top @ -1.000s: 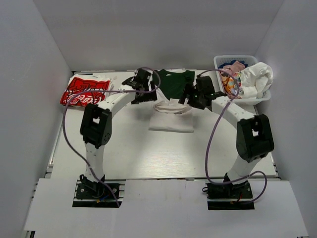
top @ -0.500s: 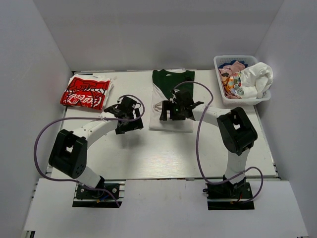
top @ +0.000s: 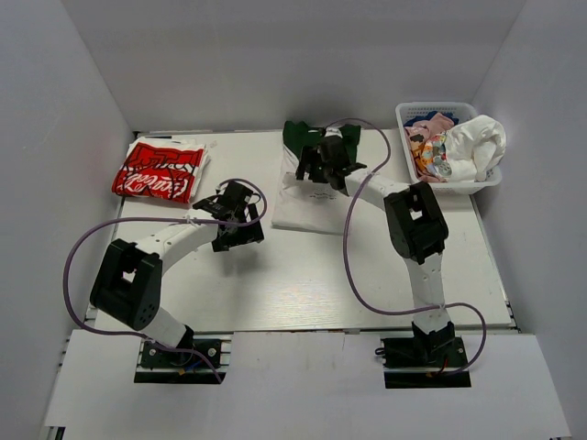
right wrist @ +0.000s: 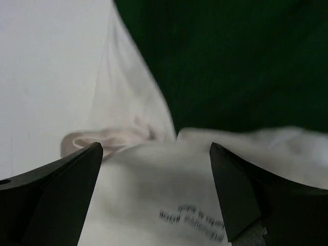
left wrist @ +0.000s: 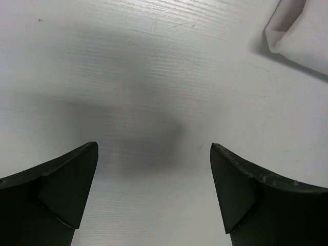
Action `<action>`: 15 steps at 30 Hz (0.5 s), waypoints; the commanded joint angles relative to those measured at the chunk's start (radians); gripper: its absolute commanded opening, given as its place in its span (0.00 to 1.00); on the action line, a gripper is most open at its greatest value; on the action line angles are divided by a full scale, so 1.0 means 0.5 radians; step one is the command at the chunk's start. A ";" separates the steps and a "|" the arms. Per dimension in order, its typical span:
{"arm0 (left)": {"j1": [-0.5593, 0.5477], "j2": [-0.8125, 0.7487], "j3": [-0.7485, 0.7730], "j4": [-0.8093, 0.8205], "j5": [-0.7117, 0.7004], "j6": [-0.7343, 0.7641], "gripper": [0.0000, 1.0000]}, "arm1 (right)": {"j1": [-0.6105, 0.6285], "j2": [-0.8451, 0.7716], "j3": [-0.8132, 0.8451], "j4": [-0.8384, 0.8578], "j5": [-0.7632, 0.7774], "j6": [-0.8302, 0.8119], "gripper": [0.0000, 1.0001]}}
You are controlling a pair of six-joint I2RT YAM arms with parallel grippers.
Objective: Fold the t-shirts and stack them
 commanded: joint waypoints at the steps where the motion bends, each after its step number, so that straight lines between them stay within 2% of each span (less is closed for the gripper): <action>1: -0.002 -0.072 0.058 0.003 -0.015 0.019 1.00 | -0.103 0.117 0.234 0.234 0.260 -0.013 0.91; 4: -0.002 -0.047 0.104 -0.037 -0.015 0.044 1.00 | -0.177 0.326 0.748 0.146 0.245 0.003 0.91; 6: -0.002 -0.023 0.180 -0.055 -0.015 0.087 1.00 | -0.220 0.393 1.006 -0.017 0.090 -0.034 0.91; 8: -0.002 0.014 0.199 -0.022 -0.037 0.105 1.00 | -0.233 0.345 0.993 -0.093 0.013 -0.122 0.91; 11: -0.002 0.081 0.269 0.113 0.052 0.172 1.00 | -0.220 -0.074 0.592 -0.070 -0.009 -0.151 0.91; 12: -0.002 0.152 0.294 0.144 0.089 0.191 1.00 | -0.223 -0.279 0.126 0.095 0.000 -0.135 0.91; 13: -0.002 0.192 0.321 0.195 0.132 0.191 1.00 | -0.242 -0.390 -0.043 0.163 -0.031 -0.105 0.91; 14: -0.002 0.235 0.373 0.223 0.132 0.219 1.00 | -0.260 -0.607 -0.403 0.243 -0.070 0.053 0.91; 15: -0.002 0.281 0.413 0.224 0.150 0.261 1.00 | -0.288 -0.813 -0.731 0.481 -0.092 0.103 0.91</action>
